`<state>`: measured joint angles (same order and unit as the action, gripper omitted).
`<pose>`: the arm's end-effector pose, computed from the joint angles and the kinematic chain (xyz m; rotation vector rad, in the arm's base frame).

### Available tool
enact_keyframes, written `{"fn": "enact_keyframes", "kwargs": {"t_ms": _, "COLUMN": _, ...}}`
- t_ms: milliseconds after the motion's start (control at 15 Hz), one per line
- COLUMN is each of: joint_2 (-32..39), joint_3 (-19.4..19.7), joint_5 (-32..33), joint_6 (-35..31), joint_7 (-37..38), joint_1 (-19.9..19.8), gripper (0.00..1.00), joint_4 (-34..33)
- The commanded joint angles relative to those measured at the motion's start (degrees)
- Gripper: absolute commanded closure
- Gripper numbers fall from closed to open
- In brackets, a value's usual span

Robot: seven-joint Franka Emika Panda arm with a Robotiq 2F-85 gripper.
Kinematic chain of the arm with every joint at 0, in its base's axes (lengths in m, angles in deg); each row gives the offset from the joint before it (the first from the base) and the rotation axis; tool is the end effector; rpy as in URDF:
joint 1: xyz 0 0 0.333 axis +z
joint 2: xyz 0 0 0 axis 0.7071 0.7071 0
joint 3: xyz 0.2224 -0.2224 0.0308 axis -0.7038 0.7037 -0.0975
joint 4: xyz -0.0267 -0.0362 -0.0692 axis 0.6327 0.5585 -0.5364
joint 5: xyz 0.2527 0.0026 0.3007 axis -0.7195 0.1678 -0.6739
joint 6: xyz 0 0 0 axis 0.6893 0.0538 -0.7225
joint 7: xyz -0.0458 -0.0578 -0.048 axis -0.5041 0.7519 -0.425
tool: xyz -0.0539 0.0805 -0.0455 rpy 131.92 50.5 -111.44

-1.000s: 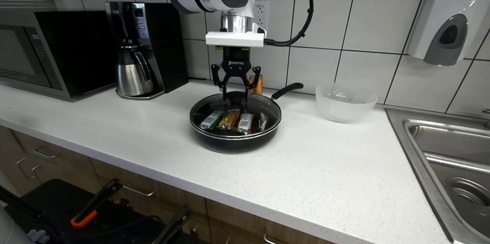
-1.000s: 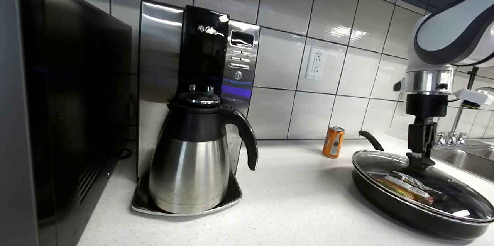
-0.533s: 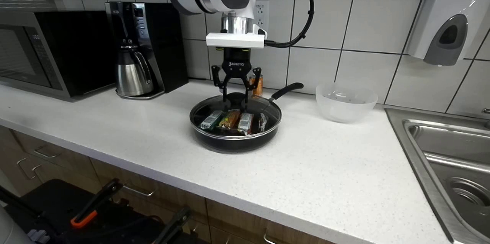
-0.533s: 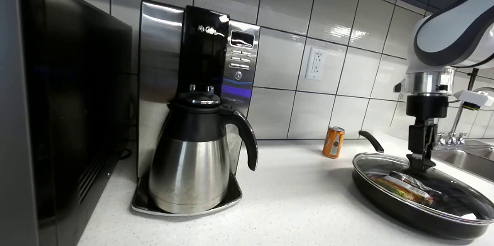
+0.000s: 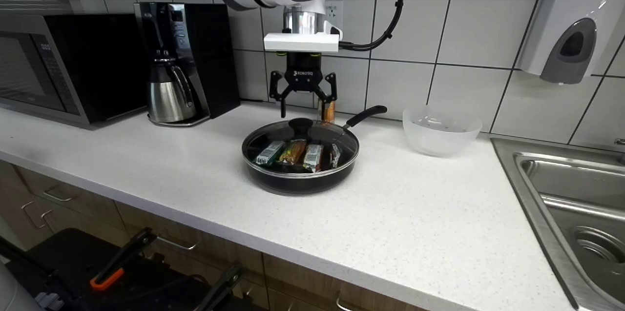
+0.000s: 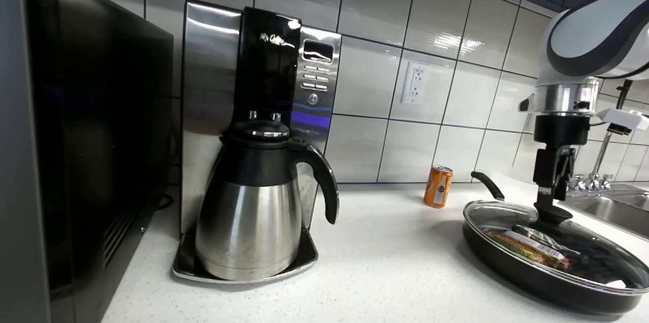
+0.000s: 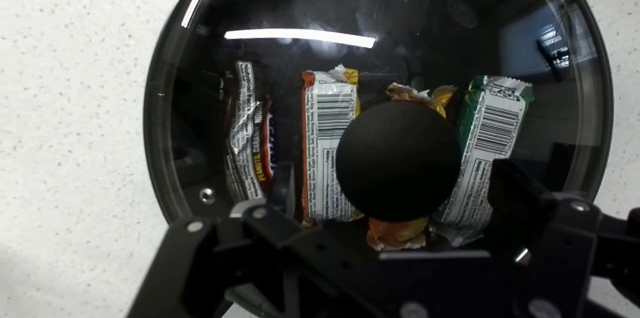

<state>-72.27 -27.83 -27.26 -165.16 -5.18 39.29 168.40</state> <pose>0.5423 -0.1025 0.2981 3.0663 0.5080 -0.2464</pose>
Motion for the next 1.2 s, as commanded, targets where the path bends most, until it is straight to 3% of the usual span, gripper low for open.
{"fn": "enact_keyframes", "kwargs": {"t_ms": 0, "joint_2": -3.28, "joint_3": -0.65, "joint_5": 0.49, "joint_6": 0.77, "joint_7": 0.0, "joint_1": -0.56, "gripper": 0.0, "joint_4": 0.79}}
{"fn": "enact_keyframes", "kwargs": {"t_ms": 600, "joint_2": -10.27, "joint_3": -1.37, "joint_5": 0.09, "joint_6": -1.57, "joint_7": 1.86, "joint_1": 1.23, "gripper": 0.0, "joint_4": 5.45}}
{"fn": "enact_keyframes", "kwargs": {"t_ms": 1133, "joint_2": -18.44, "joint_3": -2.47, "joint_5": 0.56, "joint_6": -4.04, "joint_7": 9.07, "joint_1": 4.16, "gripper": 0.0, "joint_4": 14.21}}
